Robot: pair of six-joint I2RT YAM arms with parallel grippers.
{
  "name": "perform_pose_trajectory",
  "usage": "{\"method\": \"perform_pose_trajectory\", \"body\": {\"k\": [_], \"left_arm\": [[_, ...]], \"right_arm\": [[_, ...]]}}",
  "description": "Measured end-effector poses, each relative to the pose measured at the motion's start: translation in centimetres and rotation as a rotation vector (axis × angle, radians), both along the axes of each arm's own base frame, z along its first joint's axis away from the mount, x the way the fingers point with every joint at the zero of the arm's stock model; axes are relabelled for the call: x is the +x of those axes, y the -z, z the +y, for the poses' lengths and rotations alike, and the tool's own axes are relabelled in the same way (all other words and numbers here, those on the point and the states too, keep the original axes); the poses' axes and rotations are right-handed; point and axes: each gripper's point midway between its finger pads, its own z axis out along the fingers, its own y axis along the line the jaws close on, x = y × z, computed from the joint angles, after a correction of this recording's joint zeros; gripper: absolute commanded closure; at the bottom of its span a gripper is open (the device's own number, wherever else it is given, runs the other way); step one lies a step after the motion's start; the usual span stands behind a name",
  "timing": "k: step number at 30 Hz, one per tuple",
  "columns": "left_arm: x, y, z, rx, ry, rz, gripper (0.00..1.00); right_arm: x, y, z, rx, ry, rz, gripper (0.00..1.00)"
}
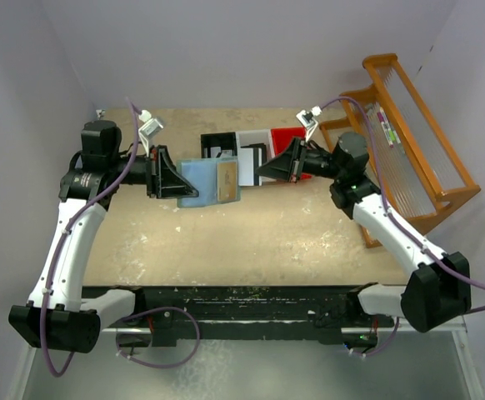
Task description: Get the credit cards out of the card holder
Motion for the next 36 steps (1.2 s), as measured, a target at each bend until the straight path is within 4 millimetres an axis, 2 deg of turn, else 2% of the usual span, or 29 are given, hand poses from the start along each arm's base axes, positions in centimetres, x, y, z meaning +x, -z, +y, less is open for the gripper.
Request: {"method": "perform_pose_trajectory", "body": {"k": [4,7,12,16,19,23,28,36], "left_arm": [[0.0,0.0,0.0,0.0,0.0,-0.003,1.0],[0.0,-0.2,0.0,-0.005,0.004,-0.013,1.0],[-0.5,-0.8,0.0,-0.014,0.013,-0.033,1.0],[-0.7,-1.3,0.0,-0.02,0.017,-0.05,1.0],[-0.6,-1.5,0.0,-0.023,0.016,-0.055,1.0],[-0.6,-1.7,0.0,-0.025,0.015,-0.057,1.0],[-0.6,-1.8,0.0,-0.027,0.015,-0.048,1.0],[-0.9,-2.3,-0.1,-0.035,0.019,-0.055,1.0]], "right_arm": [[2.2,0.5,0.3,-0.052,0.046,-0.024,1.0],[5.4,2.3,0.7,-0.118,0.115,-0.032,1.0],[11.8,8.6,1.5,-0.255,0.219,0.034,1.0],[15.0,13.8,2.6,-0.317,0.245,0.118,1.0],[17.5,16.5,4.7,-0.351,0.25,0.148,1.0],[19.3,18.6,8.4,-0.386,0.245,0.155,1.0],[20.4,20.3,11.1,-0.411,0.263,0.15,1.0],[22.5,23.6,10.8,-0.484,0.347,0.186,1.0]]}}
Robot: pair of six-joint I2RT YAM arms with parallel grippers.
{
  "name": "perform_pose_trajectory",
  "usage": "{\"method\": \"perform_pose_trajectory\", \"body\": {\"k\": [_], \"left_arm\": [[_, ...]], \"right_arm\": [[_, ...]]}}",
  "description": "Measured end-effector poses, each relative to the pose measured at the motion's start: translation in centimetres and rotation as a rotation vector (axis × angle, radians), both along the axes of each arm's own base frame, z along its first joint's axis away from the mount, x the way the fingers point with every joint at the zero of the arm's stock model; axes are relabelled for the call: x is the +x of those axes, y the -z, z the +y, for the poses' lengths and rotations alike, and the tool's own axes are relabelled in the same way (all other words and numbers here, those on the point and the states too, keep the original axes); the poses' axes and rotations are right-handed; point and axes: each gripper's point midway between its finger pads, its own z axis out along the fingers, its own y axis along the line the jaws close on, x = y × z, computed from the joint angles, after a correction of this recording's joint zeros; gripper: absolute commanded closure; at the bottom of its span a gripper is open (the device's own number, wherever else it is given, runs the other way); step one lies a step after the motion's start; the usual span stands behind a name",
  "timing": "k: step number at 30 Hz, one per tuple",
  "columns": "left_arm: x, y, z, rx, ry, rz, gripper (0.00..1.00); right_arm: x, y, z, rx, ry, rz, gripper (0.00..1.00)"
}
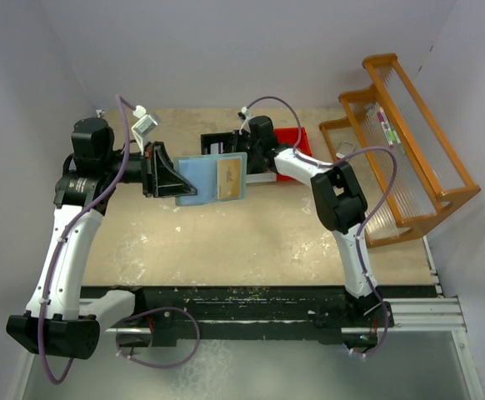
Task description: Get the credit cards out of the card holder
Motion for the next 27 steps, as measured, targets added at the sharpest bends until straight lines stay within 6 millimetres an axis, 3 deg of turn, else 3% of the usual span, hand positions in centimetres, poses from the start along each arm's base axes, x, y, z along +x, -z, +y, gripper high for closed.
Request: {"method": "perform_pose_trajectory", "body": {"k": [1,5,8,14,18,22,25,27], "left_arm": [[0.0,0.0,0.0,-0.001,0.0,-0.003,1.0],[-0.1,-0.2,0.0,-0.003,0.001,-0.011,1.0],[-0.1,-0.3,0.0,-0.005,0.002,-0.004,1.0],[-0.4,-0.5,0.0,-0.007,0.005,-0.011,1.0],[-0.5,-0.6,0.0,-0.008,0.006,-0.015,1.0],[-0.4,-0.6,0.0,-0.009,0.007,-0.023,1.0],[-0.4,-0.7,0.0,-0.01,0.008,-0.027,1.0],[-0.4,-0.8,0.0,-0.011,0.007,-0.024,1.0]], "right_arm": [[0.2,0.3,-0.2,-0.011,0.01,0.004,1.0],[0.6,0.9,-0.5,-0.045,0.031,0.007,0.8],[0.7,0.8,-0.6,-0.056,0.033,0.003,0.71],[0.4,-0.5,-0.5,-0.056,0.025,-0.011,0.64],[-0.5,-4.5,-1.0,-0.03,0.022,-0.054,0.55],[-2.4,-11.0,-1.8,0.03,0.01,-0.142,0.41],[-4.8,-16.4,-2.4,0.103,-0.025,-0.232,0.3],[-7.1,-18.9,-3.3,0.145,-0.055,-0.274,0.23]]}}
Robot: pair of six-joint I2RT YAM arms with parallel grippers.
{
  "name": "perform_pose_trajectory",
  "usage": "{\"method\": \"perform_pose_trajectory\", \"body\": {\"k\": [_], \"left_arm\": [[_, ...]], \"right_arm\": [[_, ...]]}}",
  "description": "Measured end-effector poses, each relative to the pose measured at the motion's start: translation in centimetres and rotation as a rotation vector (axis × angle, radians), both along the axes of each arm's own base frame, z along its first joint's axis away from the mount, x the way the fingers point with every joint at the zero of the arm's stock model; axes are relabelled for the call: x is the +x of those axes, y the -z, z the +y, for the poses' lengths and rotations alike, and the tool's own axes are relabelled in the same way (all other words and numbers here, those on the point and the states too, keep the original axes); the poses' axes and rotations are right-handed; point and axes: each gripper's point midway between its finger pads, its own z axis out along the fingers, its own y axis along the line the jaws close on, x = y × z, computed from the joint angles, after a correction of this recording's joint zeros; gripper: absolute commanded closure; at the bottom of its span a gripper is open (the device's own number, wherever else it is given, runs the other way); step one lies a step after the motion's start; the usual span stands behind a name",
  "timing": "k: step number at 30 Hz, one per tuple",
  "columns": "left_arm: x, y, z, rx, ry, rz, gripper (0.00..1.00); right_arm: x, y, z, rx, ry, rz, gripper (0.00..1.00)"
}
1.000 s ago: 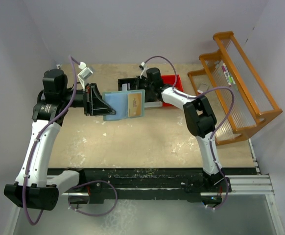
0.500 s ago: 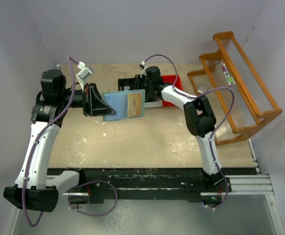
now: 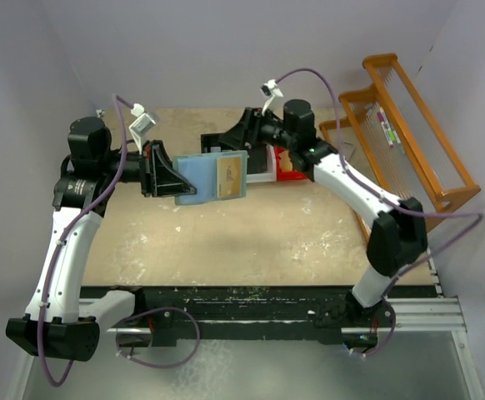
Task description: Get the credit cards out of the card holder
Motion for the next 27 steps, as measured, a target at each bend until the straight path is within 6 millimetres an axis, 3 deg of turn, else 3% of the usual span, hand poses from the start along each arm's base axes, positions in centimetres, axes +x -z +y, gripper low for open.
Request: {"method": "perform_pose_trajectory", "body": {"k": [4,5,6,11,15,20,24,27], "left_arm": [[0.1,-0.4,0.0,-0.006,-0.001,-0.01,1.0],[0.1,-0.6,0.0,-0.008,-0.002,-0.012,1.0],[0.1,-0.8,0.0,-0.011,-0.002,-0.015,1.0],[0.0,-1.6,-0.1,-0.027,-0.004,-0.033,1.0],[0.0,-1.8,-0.1,-0.036,-0.005,-0.023,1.0],[0.2,-2.0,-0.2,-0.045,-0.01,-0.004,1.0],[0.3,-2.1,-0.2,-0.051,-0.012,0.0,1.0],[0.4,-2.2,-0.2,-0.054,-0.015,0.01,1.0]], "right_arm": [[-5.5,-2.0,-2.2,0.089,-0.082,-0.032,0.18],[-8.2,-1.9,-2.9,0.14,-0.127,-0.026,0.18],[-8.3,-1.8,-3.7,0.149,-0.118,-0.02,0.17],[-12.7,-1.0,-7.1,0.319,-0.155,0.017,0.14],[-15.2,-2.8,-7.2,0.452,-0.237,0.007,0.13],[-17.8,-6.8,-7.4,0.599,-0.326,-0.074,0.12],[-20.4,-8.8,-6.2,0.667,-0.413,-0.112,0.15],[-21.1,-9.3,-5.1,0.689,-0.459,-0.112,0.21]]}}
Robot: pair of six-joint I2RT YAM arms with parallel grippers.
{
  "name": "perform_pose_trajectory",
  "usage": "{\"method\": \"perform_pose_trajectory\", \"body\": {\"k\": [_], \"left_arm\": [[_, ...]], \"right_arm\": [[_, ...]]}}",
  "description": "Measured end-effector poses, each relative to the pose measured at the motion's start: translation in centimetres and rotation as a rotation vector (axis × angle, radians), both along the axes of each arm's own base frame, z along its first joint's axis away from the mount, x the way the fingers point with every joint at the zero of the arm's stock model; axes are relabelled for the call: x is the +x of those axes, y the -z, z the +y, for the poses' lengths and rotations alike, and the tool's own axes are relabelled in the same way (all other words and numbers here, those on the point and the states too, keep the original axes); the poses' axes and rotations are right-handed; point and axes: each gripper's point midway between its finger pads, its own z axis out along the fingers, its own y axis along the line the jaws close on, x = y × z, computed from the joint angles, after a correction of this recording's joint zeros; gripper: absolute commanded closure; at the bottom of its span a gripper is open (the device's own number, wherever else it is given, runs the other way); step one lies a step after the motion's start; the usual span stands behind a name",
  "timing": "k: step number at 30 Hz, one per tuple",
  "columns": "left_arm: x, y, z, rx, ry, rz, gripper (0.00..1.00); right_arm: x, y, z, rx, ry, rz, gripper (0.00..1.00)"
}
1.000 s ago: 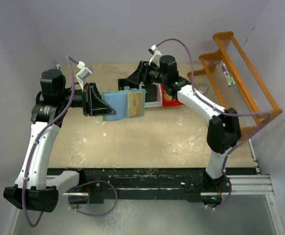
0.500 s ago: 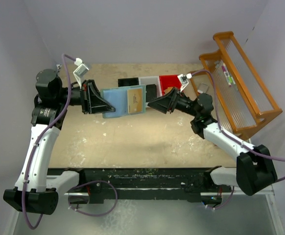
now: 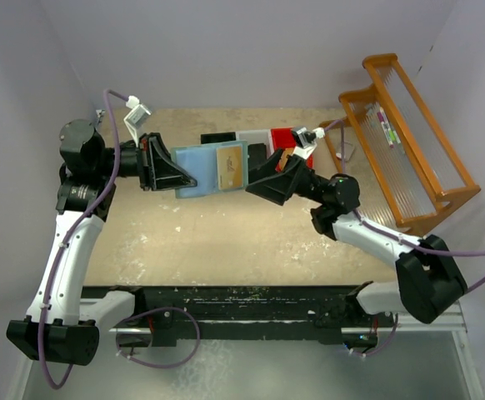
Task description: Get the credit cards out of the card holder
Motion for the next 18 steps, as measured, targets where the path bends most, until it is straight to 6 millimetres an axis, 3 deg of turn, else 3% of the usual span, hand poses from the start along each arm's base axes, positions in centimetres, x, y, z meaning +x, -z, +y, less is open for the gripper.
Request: {"method": "perform_pose_trajectory", "body": {"k": [3,7,11,13,15,18], "left_arm": [[0.0,-0.2,0.0,-0.003,-0.001,-0.006,1.0],[0.0,-0.3,0.0,-0.005,-0.001,-0.006,1.0],[0.2,0.3,0.0,-0.001,-0.003,0.007,0.9],[0.3,0.8,0.0,0.005,-0.007,0.012,0.71],[0.7,1.5,0.0,0.019,-0.022,0.009,0.49],[1.6,3.0,0.1,0.054,-0.048,0.009,0.35]], "right_arm": [[0.3,-0.2,0.8,0.01,-0.016,0.011,0.39],[0.8,-0.4,1.0,0.019,-0.018,0.028,0.72],[0.8,-0.8,1.1,0.02,-0.021,0.025,0.92],[0.9,-0.9,1.3,0.005,-0.028,0.028,1.0],[1.1,-0.6,1.6,-0.03,-0.031,0.029,1.0],[1.8,0.0,2.3,-0.128,-0.004,0.029,1.0]]}}
